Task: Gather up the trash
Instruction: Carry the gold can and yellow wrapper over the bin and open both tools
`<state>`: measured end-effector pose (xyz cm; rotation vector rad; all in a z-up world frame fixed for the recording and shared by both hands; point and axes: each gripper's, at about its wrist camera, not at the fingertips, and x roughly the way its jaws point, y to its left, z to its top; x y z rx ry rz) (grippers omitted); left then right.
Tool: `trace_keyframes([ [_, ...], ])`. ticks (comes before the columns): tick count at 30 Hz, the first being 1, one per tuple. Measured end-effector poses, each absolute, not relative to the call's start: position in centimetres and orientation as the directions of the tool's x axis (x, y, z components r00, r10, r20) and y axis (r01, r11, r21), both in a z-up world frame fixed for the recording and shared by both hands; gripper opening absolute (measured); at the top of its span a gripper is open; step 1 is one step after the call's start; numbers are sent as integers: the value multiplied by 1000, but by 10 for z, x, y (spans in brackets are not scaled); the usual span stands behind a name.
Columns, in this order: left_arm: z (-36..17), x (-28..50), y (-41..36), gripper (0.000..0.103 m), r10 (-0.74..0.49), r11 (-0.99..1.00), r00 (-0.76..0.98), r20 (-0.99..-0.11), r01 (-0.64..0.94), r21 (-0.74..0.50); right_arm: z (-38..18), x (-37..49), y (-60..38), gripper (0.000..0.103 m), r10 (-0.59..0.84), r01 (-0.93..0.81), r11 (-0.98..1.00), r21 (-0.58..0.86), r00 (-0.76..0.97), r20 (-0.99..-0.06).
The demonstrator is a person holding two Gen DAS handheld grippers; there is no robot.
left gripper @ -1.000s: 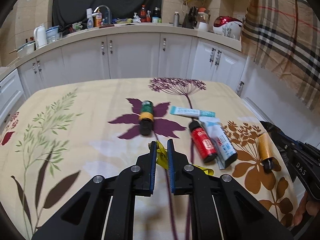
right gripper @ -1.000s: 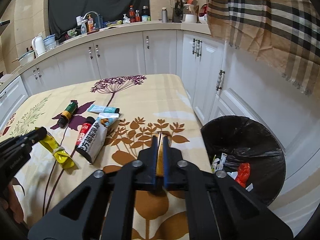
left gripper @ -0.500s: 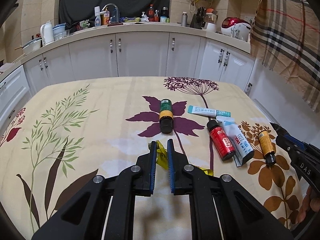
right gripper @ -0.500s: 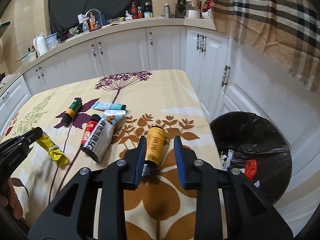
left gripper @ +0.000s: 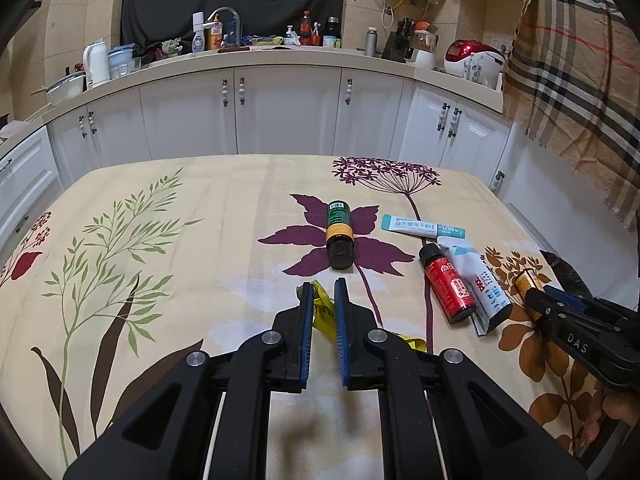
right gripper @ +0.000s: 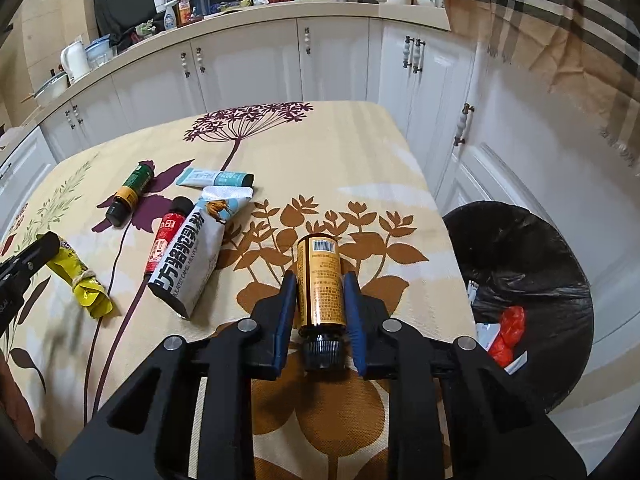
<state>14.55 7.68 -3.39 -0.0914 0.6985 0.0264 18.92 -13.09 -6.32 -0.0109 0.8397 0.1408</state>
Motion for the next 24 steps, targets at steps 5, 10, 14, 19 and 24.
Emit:
trace_keyframes([
  [5, -31, 143, 77, 11, -8, 996, 772, -636, -52, -76, -60, 185, -130, 23, 130, -141, 989, 46, 673, -728],
  [10, -24, 142, 74, 11, -17, 996, 783, -622, -42, -81, -55, 179, -130, 23, 137, -147, 988, 47, 693, -707],
  [14, -17, 141, 65, 11, -38, 996, 794, -606, -17, -85, -46, 174, -136, 23, 136, -140, 989, 50, 717, -684],
  [19, -7, 142, 43, 11, -83, 995, 808, -583, 38, -89, -33, 168, -152, 23, 105, -104, 994, 41, 751, -652],
  [24, 3, 148, 12, 11, -143, 990, 816, -560, 110, -92, -23, 164, -177, 23, 55, -45, 998, 32, 782, -621],
])
